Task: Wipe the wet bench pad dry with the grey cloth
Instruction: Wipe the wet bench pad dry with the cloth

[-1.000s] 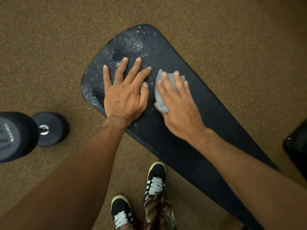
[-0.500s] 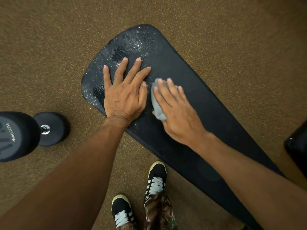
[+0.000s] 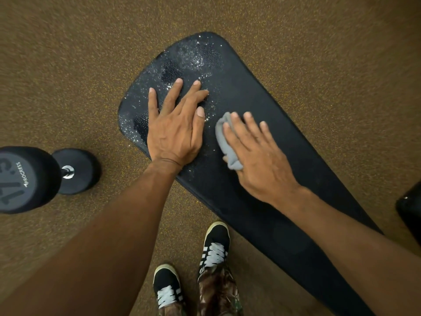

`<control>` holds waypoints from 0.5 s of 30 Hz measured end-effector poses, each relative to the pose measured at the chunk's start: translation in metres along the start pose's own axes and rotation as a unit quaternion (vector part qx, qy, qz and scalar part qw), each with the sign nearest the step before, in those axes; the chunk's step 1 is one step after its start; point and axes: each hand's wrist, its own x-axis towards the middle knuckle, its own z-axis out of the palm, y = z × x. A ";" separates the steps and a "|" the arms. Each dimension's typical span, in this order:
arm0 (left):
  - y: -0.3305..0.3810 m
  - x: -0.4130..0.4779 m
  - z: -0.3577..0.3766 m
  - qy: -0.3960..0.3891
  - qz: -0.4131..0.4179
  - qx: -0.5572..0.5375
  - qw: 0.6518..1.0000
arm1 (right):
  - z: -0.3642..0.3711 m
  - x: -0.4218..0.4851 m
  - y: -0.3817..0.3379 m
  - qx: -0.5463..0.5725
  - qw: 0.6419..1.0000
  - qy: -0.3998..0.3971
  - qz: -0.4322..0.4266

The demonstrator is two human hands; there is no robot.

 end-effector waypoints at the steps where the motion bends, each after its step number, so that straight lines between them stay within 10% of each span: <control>1: 0.000 0.000 0.000 -0.002 -0.002 -0.003 1.000 | -0.003 0.006 0.002 0.005 1.000 0.006 0.025; 15: -0.004 0.001 -0.001 -0.003 -0.010 -0.041 0.999 | -0.004 0.015 -0.025 0.015 0.998 0.010 0.058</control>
